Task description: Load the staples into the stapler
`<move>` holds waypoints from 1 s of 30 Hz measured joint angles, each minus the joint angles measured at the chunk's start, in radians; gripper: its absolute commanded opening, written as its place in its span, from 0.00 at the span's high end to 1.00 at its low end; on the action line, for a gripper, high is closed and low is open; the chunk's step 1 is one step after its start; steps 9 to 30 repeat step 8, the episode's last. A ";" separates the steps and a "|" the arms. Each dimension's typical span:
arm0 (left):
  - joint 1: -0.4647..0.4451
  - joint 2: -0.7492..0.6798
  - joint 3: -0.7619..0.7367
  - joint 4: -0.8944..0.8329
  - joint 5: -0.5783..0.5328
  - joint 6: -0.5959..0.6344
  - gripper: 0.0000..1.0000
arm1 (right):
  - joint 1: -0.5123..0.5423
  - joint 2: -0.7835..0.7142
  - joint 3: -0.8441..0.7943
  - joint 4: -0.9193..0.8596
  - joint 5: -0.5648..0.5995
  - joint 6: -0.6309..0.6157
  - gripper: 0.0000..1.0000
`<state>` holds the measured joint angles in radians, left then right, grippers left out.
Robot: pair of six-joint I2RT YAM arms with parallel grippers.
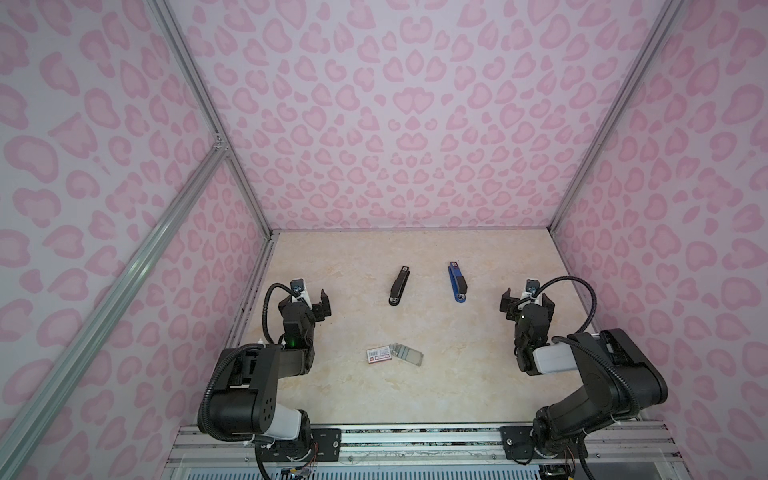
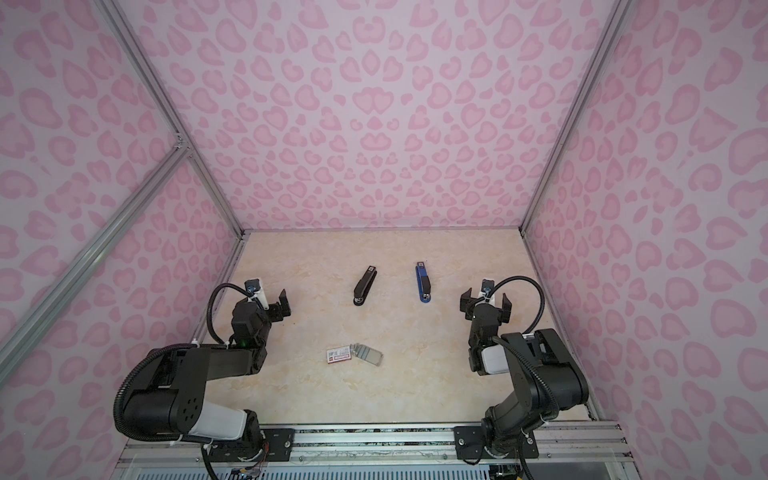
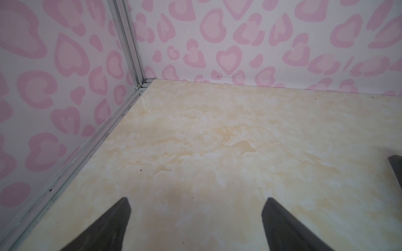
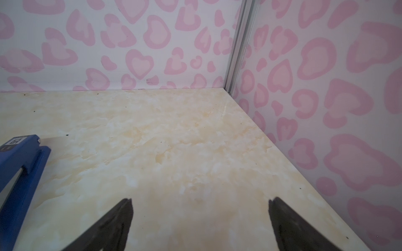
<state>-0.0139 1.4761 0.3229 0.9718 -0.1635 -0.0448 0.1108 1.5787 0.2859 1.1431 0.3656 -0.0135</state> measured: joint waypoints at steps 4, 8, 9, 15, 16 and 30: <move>0.006 0.005 0.008 -0.004 0.007 0.000 0.03 | 0.000 0.000 0.000 -0.001 0.001 0.003 0.00; 0.014 0.007 0.016 -0.016 0.023 0.000 0.03 | 0.000 0.000 0.000 -0.004 0.002 0.003 0.00; 0.014 0.007 0.016 -0.016 0.023 0.000 0.03 | 0.000 0.000 0.000 -0.004 0.002 0.003 0.00; 0.014 0.007 0.016 -0.016 0.023 0.000 0.03 | 0.000 0.000 0.000 -0.004 0.002 0.003 0.00; 0.014 0.007 0.016 -0.016 0.023 0.000 0.03 | 0.000 0.000 0.000 -0.004 0.002 0.003 0.00; 0.014 0.007 0.016 -0.016 0.023 0.000 0.03 | 0.000 0.000 0.000 -0.004 0.002 0.003 0.00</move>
